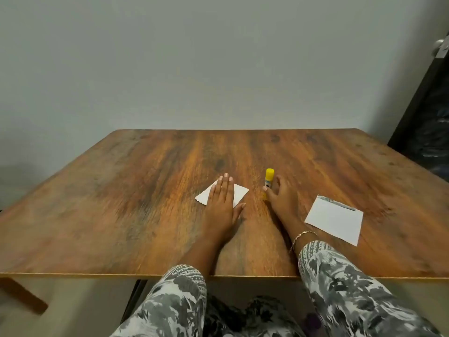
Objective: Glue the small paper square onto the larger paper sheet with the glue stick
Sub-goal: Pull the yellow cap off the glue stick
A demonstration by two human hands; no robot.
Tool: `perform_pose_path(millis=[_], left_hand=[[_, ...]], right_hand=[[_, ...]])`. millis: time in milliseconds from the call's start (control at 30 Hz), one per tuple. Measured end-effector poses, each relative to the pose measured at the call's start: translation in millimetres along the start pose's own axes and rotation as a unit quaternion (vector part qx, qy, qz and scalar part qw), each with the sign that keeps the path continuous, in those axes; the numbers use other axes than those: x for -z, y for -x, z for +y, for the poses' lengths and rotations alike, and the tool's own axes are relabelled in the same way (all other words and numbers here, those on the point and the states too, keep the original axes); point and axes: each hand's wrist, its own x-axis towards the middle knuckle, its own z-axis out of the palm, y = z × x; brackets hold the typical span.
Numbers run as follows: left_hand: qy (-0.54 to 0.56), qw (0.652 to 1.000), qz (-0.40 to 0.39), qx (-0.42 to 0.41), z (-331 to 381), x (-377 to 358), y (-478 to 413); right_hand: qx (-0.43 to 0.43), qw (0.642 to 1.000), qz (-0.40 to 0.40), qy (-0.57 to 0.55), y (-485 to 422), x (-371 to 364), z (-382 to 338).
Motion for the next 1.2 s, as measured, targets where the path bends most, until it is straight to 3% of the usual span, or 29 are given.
perform_pose_path(millis=[133,400,567,667,800,1067,1200], left_hand=[[0.015,0.999,-0.033,0.028,0,-1,1],[0.047,0.998,-0.026,0.017,7,1,-2],[0.206,0.974,0.024,0.095,28,-2,-8],[0.265,0.959,0.034,0.089,38,-4,-12],[0.265,0.959,0.051,0.085,38,-6,-16],[0.247,0.963,0.067,0.078,35,-6,-15],[0.207,0.971,0.083,0.082,37,-3,-12]], right_hand=[[-0.009,1.000,0.018,0.001,-7,-6,2],[-0.007,0.999,0.037,-0.029,-13,-12,12],[0.057,0.997,-0.012,-0.056,1,-8,3],[0.087,0.994,-0.041,-0.052,9,-7,1],[0.103,0.989,-0.093,-0.060,14,-7,2],[0.143,0.979,-0.116,-0.086,17,-5,-1],[0.130,0.984,-0.071,-0.097,17,-7,4]])
